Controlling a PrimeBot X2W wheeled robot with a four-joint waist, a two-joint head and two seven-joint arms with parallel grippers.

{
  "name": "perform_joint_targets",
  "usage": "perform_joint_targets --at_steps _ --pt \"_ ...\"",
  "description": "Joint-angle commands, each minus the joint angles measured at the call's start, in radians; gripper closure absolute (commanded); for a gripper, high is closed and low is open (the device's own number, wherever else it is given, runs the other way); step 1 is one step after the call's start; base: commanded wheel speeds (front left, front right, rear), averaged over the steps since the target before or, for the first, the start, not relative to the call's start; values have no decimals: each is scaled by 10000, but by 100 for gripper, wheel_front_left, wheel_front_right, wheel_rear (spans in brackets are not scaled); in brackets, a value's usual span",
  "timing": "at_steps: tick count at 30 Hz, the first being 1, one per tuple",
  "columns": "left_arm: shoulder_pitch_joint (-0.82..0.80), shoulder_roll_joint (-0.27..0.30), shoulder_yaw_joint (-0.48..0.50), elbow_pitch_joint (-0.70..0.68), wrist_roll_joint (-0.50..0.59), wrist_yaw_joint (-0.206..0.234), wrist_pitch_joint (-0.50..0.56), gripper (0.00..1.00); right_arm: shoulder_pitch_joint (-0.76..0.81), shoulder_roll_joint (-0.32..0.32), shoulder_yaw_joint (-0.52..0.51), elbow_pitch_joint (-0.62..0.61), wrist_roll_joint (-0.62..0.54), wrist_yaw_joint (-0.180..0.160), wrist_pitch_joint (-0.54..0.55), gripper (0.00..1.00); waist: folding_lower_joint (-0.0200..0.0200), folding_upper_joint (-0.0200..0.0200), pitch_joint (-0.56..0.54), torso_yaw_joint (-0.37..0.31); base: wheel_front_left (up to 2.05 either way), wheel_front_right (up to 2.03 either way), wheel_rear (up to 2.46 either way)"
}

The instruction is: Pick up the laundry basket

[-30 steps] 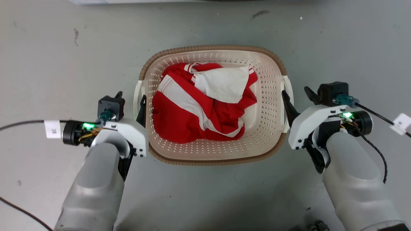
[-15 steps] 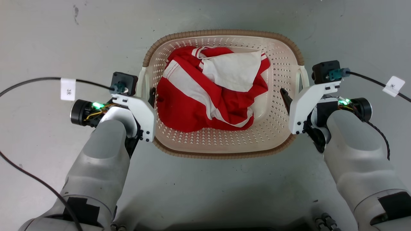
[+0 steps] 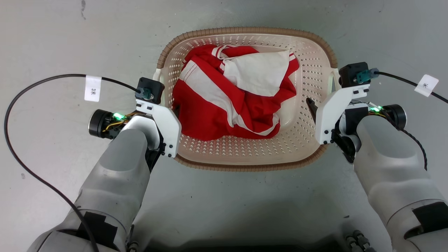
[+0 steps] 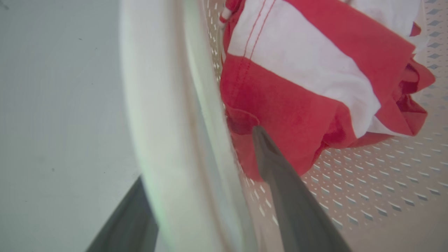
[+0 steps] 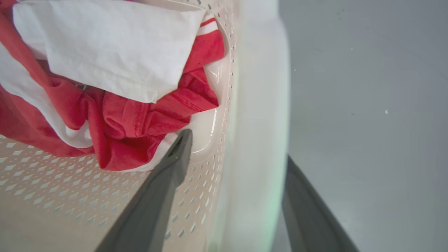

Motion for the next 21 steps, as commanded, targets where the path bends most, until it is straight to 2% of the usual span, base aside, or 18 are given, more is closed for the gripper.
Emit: perform_joint_targets --at_steps 1,4,5,6,7,12,13,21 --pt "-100 27 -57 -46 -53 -7 8 0 -142 -6 -6 36 41 -3 -50 0 -1 0 9 8 0 0 0" --pt "-84 80 -377 -129 -405 -7 72 0 -202 -6 -66 98 27 -3 -112 0 -1 0 35 35 0 0 0" --pt "-66 75 -480 -163 -534 -7 101 42 -198 -6 -37 110 26 -3 -143 0 -1 0 39 44 0 0 0" --pt "-33 64 -591 -211 -680 -7 153 100 -187 -6 -75 129 101 -3 -145 28 -1 0 42 45 0 0 0" --pt "2 64 -708 -260 -811 -7 179 100 -193 -9 -89 143 103 -3 -209 100 -1 0 43 45 0 0 0" --pt "134 192 -1307 -509 -1418 -5 291 100 -183 -18 -98 209 0 -3 -245 100 -1 0 -45 70 0 0 0" --pt "227 309 -1656 -629 -1780 -7 382 100 -69 -6 -46 235 -11 -1 -150 100 -1 0 -231 69 0 0 0" --pt "675 527 -2656 -1010 -2933 -7 1012 100 305 -6 361 293 -507 0 596 100 -1 0 -1468 22 0 0 0"
